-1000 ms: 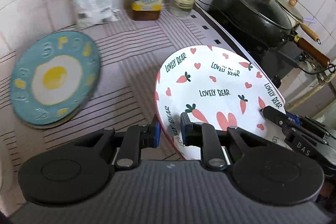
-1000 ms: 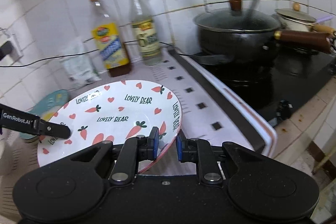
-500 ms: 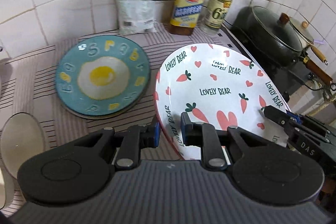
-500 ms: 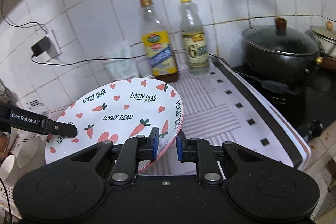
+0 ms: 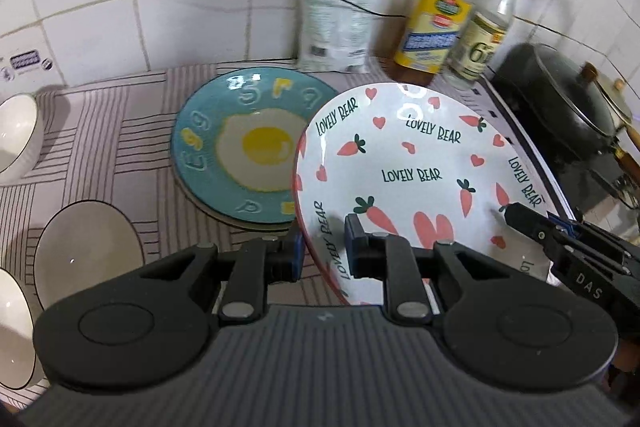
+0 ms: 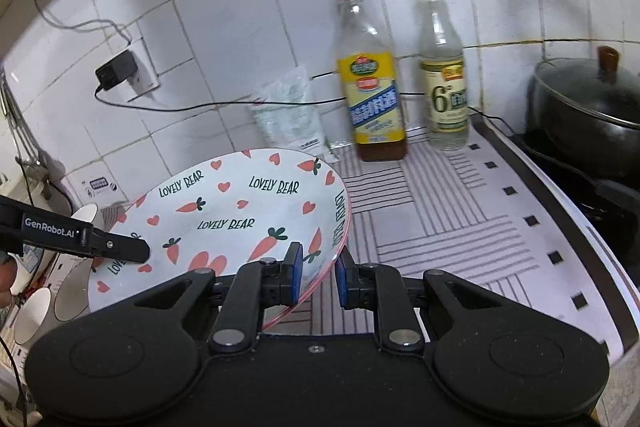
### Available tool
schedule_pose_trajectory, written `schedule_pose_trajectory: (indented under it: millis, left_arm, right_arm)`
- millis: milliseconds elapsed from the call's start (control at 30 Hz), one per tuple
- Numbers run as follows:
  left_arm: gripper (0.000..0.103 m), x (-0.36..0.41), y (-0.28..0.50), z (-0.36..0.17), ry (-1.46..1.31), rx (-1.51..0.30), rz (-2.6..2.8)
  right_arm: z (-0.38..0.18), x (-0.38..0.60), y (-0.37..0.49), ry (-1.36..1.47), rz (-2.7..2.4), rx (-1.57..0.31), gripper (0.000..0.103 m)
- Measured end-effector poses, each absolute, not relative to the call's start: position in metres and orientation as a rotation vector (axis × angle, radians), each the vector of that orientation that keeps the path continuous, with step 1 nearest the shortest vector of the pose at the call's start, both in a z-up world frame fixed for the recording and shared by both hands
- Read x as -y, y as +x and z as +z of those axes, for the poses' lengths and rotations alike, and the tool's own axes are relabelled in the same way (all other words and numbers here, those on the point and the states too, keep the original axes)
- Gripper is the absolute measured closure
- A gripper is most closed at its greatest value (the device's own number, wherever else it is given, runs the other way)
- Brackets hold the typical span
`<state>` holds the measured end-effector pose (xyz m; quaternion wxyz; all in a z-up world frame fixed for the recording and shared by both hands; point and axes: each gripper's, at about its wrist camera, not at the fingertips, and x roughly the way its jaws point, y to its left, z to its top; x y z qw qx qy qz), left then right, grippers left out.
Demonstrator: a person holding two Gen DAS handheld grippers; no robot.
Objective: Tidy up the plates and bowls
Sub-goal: 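Lower the pink plate onto the blue plate and open both grippers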
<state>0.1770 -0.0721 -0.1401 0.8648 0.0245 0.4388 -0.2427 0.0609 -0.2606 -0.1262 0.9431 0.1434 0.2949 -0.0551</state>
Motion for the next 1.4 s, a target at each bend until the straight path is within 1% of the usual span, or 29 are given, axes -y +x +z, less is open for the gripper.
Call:
schedule_pose_trajectory:
  millis: [333,533,967,1400]
  left_arm:
    - [0.084,0.043,0.207,-0.174,-0.063,-0.992,-0.396]
    - [0.081,0.035,0.228,-0.19,-0.093,-1.039,-0.341]
    - [0.076,0.037,0.272,-0.191,-0.034,-1.125,-0.295]
    - [0.076,0.046,0.299,-0.195,0.004,-1.12,-0.277]
  right_arm:
    - [-0.141,0.246,0.109,0.232,-0.011,-0.661,0.082]
    - [-0.154,0.239,0.137,0.222,0.032,-0.69,0.082]
    - [-0.169,0.236,0.187,0.229,0.09,-0.717,0.082]
    - [-0.182,0.233,0.201,0.214,0.024,-0.708,0.081]
